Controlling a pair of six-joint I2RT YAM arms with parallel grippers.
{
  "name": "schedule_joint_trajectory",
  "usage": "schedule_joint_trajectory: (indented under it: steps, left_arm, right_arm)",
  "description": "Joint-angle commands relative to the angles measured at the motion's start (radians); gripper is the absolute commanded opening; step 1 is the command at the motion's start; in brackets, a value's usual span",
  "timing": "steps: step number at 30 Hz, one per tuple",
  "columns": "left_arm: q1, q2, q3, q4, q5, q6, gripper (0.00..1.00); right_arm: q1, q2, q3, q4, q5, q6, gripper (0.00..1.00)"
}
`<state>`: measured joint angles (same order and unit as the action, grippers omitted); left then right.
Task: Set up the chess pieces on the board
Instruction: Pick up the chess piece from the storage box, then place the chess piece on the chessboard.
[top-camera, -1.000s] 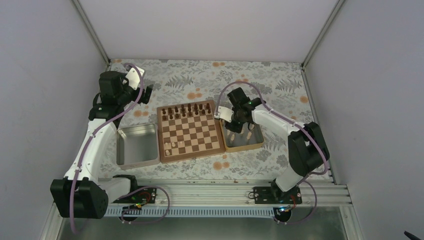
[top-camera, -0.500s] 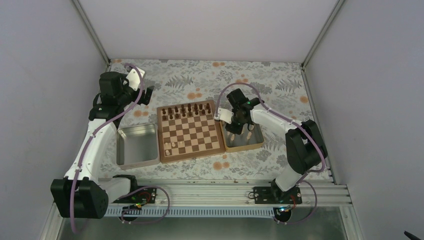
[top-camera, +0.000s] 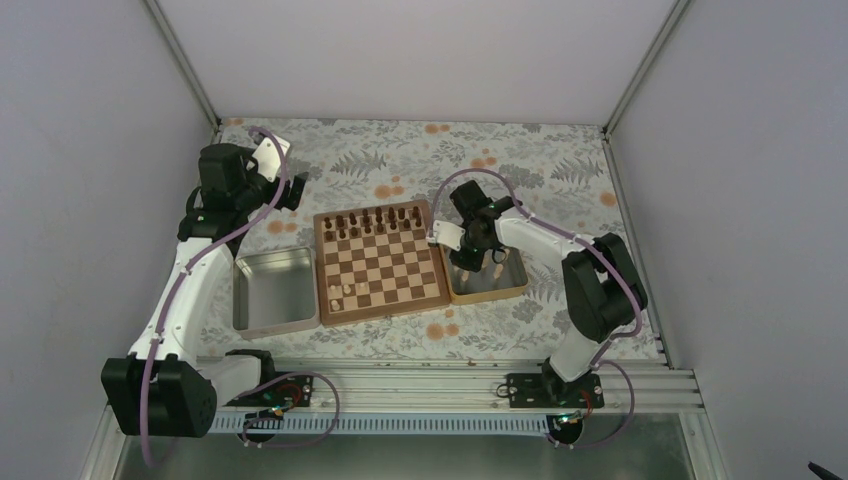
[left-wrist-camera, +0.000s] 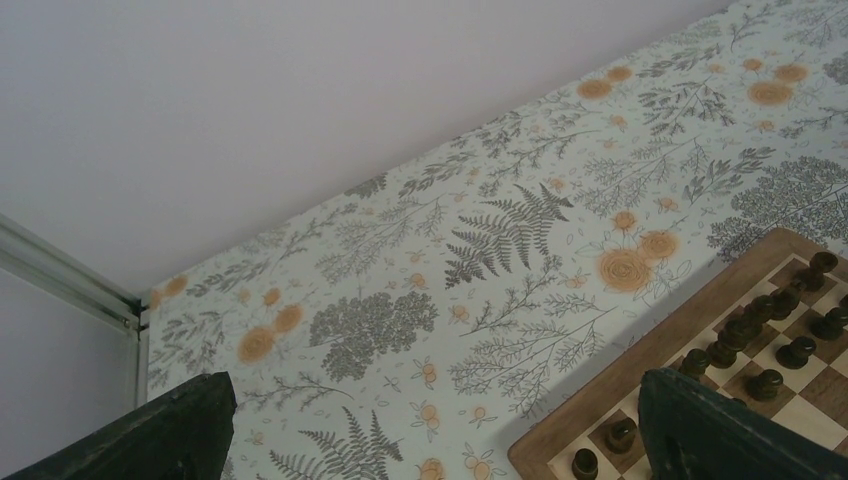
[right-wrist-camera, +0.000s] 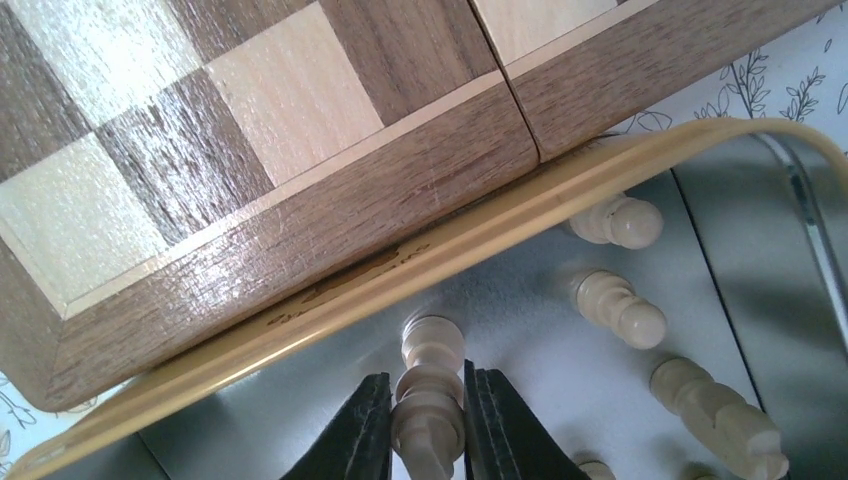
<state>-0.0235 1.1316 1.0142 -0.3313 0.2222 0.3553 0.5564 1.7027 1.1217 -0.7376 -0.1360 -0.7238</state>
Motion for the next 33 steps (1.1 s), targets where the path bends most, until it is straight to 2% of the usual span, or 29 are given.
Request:
schedule_joint_trajectory:
  steps: [1, 5, 12, 18, 25, 33]
  left_arm:
    - [0.004, -0.017, -0.012, 0.002, 0.023, 0.011, 1.0]
    - [0.003, -0.016, -0.01, 0.002, 0.02, 0.011, 1.0]
    - [0.003, -0.012, -0.006, 0.005, 0.007, 0.007, 1.0]
    - [0.003, -0.012, -0.006, 0.008, 0.006, 0.007, 1.0]
    - [0.003, -0.01, -0.009, 0.006, 0.002, 0.008, 1.0]
    - [0.004, -0.01, -0.014, 0.005, -0.004, 0.012, 1.0]
  right_arm:
    - [0.011, -0.003, 0.018, -0.01, -0.004, 0.01, 0.13]
    - [0.011, -0.029, 0.04, -0.047, 0.006, 0.013, 0.05]
    - [0.021, -0.124, 0.138, -0.122, 0.071, 0.025, 0.06]
    - [0.085, -0.134, 0.282, -0.198, 0.096, 0.043, 0.06]
    - [0.263, -0.011, 0.394, -0.24, 0.103, 0.057, 0.07]
    - [0.416, 0.179, 0.52, -0.288, 0.025, 0.036, 0.08]
